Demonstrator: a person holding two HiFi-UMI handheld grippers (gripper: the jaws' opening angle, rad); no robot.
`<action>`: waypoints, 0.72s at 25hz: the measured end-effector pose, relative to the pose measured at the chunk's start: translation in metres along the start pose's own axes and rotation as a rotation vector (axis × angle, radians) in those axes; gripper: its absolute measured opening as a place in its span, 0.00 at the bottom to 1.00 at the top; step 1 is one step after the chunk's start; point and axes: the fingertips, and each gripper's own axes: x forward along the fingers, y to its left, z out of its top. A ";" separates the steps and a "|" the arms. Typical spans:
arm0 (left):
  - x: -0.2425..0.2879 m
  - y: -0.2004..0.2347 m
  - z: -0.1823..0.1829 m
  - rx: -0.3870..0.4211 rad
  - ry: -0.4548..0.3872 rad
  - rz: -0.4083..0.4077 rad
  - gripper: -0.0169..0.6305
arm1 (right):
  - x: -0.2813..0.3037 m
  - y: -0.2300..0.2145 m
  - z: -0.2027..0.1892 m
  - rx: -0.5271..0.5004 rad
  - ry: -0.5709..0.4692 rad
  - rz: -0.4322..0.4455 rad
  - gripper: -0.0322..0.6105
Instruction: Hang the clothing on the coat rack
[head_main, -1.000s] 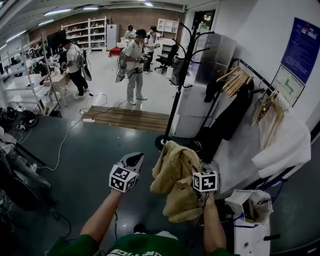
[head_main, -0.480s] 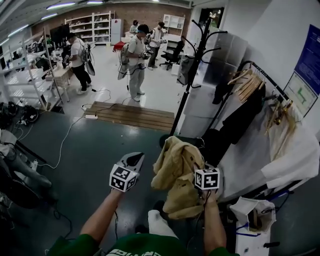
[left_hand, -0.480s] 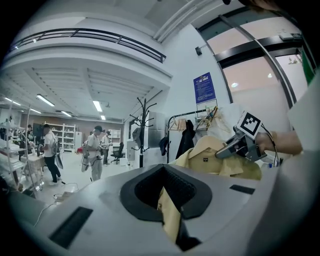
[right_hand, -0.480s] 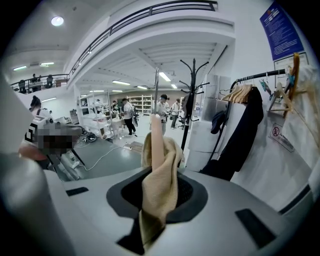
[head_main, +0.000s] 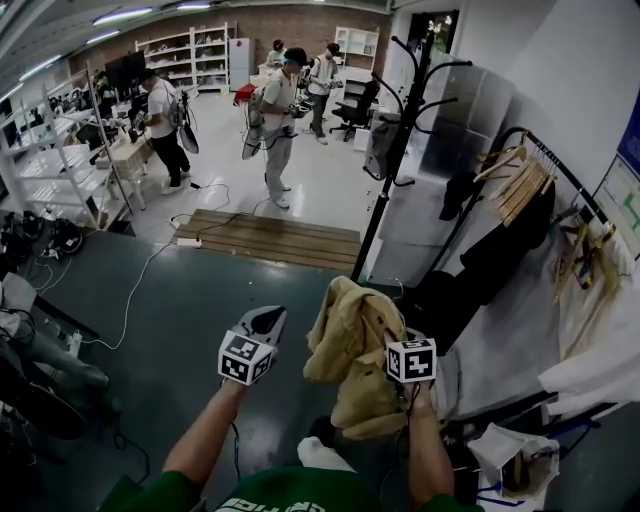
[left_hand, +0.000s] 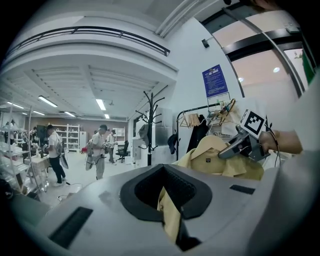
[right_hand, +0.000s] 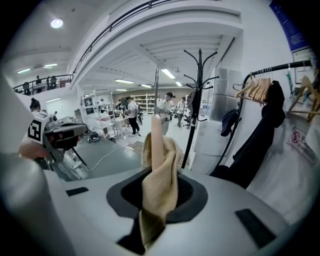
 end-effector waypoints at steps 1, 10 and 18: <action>0.009 0.005 0.003 0.000 0.000 0.004 0.03 | 0.006 -0.004 0.006 -0.002 -0.001 0.005 0.16; 0.083 0.032 0.029 0.006 0.000 0.035 0.03 | 0.051 -0.044 0.063 -0.036 -0.019 0.051 0.16; 0.142 0.030 0.047 0.040 0.000 0.039 0.03 | 0.079 -0.087 0.092 -0.060 -0.045 0.072 0.16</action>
